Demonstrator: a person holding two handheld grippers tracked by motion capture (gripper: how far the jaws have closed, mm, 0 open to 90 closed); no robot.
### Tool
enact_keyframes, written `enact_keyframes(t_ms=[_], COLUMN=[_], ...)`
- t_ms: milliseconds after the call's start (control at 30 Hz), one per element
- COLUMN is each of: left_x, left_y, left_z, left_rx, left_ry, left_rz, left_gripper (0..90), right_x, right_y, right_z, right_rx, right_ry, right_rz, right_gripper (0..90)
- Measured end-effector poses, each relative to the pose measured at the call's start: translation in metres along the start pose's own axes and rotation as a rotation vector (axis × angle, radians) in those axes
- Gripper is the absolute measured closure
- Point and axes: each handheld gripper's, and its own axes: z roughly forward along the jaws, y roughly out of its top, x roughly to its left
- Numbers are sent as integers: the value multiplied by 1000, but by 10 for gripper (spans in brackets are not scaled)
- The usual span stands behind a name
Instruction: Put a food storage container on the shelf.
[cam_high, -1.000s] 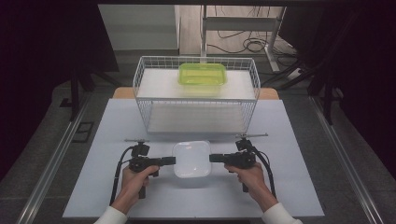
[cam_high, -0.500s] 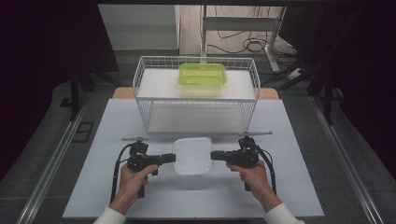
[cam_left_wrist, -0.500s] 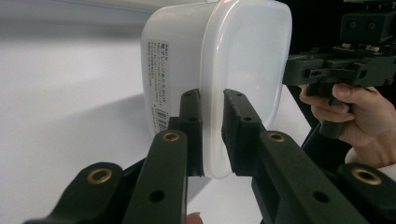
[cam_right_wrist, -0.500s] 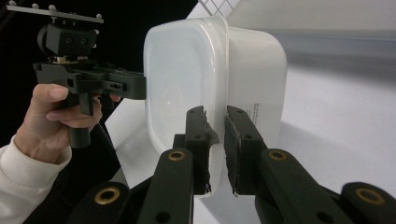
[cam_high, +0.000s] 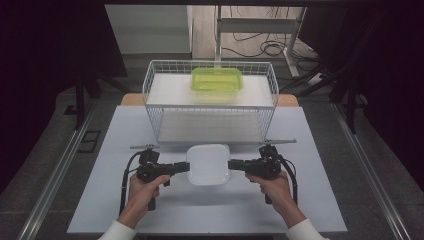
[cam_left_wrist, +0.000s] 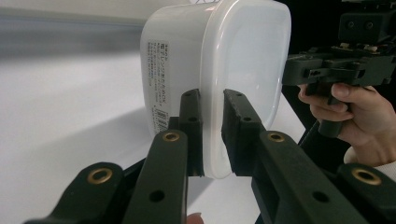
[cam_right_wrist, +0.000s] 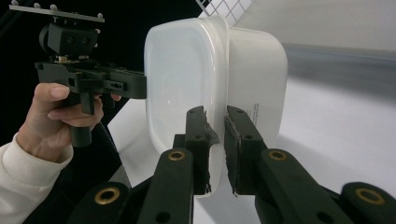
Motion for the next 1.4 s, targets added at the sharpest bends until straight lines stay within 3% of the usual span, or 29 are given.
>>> enact_keyframes(t_ms=[400,1133,1400], left_x=[-7,-52,-63], left_y=[31,104,128], left_z=[-9,-30,-40], left_rx=[-28,-95,-120], left_ry=[-9,-9,-25], left_rz=[28,146,162], left_gripper=[786,788,790], right_x=[9,36,48], right_y=[29,94,120], right_z=[-7,-42,-50], right_rx=[-33,-135,-154], right_ry=[-3,-13,-16], right_rz=[-27,-124,-148], right_gripper=[791,788,787])
